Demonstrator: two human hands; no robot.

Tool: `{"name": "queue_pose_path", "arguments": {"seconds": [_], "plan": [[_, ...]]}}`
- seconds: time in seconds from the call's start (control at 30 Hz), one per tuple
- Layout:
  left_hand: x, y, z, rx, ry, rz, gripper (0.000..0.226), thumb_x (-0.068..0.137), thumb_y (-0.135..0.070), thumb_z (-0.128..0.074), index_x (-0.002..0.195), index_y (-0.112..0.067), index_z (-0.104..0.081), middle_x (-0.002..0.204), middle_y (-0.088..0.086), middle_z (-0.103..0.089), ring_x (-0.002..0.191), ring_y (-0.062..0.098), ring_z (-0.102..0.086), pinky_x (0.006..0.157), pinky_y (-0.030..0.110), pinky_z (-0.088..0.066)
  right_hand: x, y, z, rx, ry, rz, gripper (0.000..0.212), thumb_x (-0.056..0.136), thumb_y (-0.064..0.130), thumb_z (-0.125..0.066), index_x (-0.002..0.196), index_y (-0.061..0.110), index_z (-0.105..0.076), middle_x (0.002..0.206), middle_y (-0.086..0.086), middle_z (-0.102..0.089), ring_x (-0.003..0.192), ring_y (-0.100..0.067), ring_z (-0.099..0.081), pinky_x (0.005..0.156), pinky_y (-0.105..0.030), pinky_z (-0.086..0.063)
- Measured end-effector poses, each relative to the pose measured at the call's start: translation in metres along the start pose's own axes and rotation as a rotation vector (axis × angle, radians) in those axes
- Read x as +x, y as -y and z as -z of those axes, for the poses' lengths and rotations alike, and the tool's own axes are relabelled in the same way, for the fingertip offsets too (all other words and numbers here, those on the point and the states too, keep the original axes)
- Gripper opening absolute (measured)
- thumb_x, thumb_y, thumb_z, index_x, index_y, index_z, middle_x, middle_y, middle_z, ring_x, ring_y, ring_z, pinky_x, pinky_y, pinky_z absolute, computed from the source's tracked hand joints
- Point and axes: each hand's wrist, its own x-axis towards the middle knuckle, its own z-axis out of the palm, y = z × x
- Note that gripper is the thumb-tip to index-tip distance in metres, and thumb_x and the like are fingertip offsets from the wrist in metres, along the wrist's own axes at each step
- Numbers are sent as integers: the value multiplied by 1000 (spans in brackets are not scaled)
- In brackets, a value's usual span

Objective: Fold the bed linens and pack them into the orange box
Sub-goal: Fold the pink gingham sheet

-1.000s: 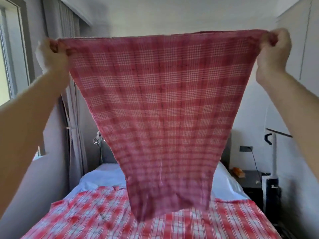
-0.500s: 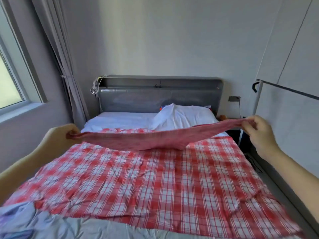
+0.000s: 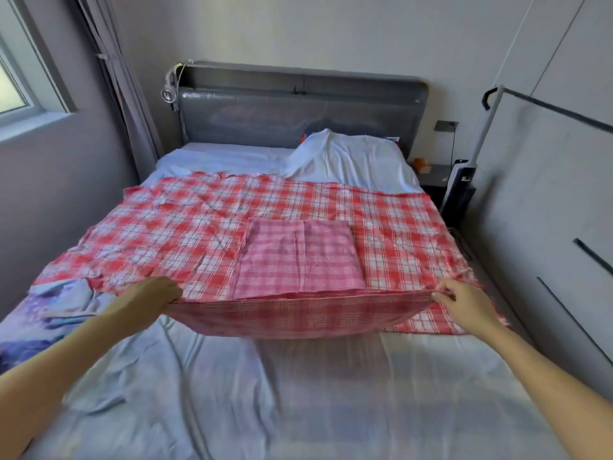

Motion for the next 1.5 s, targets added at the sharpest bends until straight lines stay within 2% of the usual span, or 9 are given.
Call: {"name": "queue_pose_path", "arguments": {"seconds": [0.13, 0.3, 0.53, 0.7, 0.8, 0.9, 1.2, 1.4, 1.5], "plan": [[-53, -42, -24, -140, 181, 202, 44, 84, -12, -63, 58, -31, -32, 57, -8, -42, 59, 7, -46, 65, 27, -41, -66, -39, -1, 20, 183, 42, 15, 87, 25, -65, 74, 19, -61, 76, 3, -64, 78, -21, -59, 70, -36, -44], [-111, -90, -19, -197, 334, 276, 37, 85, -12, -62, 61, -30, -40, 59, -10, -49, 59, 5, -45, 66, 23, -41, -137, -73, 4, 141, 346, 66, 10, 86, 14, -67, 77, 11, -65, 77, 0, -66, 78, -16, -61, 69, -22, -43], [-156, -122, 37, -311, 828, 244, 11, 75, -21, -64, 78, -27, -56, 69, -11, -61, 60, -1, -53, 66, 15, -46, -191, -92, 46, 292, 876, -11, 16, 84, 8, -66, 69, 14, -65, 74, 2, -63, 75, -7, -57, 78, -22, -43], [-159, -101, 46, -573, 613, 423, 32, 69, -40, -81, 81, -25, -55, 66, -13, -62, 60, -1, -57, 64, 17, -44, -179, -87, 62, 445, 717, -87, 10, 83, 11, -67, 76, 4, -65, 79, -8, -67, 79, -15, -62, 83, -28, -48], [-139, -107, 29, -487, 469, 488, 15, 81, -21, -72, 82, -23, -57, 71, -9, -61, 64, 6, -56, 62, 14, -42, -157, -80, 35, 396, 570, -135, 12, 85, 12, -68, 77, 3, -66, 80, -8, -69, 79, -17, -64, 79, -26, -49], [-114, -107, -5, -470, 319, 566, 24, 83, -9, -68, 68, -13, -49, 61, -1, -52, 56, 13, -46, 56, 21, -37, -132, -74, -7, 376, 446, -207, 14, 86, 13, -67, 79, 1, -65, 77, -10, -65, 74, -19, -59, 71, -28, -46], [23, -39, -77, -830, -147, 920, 13, 82, -11, -69, 81, -8, -57, 74, 12, -56, 72, 26, -50, 67, 30, -37, 9, -53, -104, 468, 46, -478, 29, 91, 13, -59, 84, -15, -57, 74, -16, -53, 73, -25, -50, 70, -37, -44], [128, -3, -151, -873, -170, 1011, 8, 85, -4, -63, 85, -1, -56, 63, 10, -50, 55, 25, -44, 43, 17, -34, 90, -55, -158, 319, -77, -530, 33, 90, 12, -60, 79, -19, -54, 79, -34, -56, 78, -45, -54, 65, -35, -34], [155, 4, -194, -874, -154, 1096, 8, 87, -3, -60, 85, 0, -54, 61, 9, -48, 60, 27, -46, 48, 31, -33, 118, -61, -187, 287, -48, -513, 33, 91, 12, -60, 88, -21, -57, 80, -30, -58, 80, -42, -55, 68, -38, -39]]}}
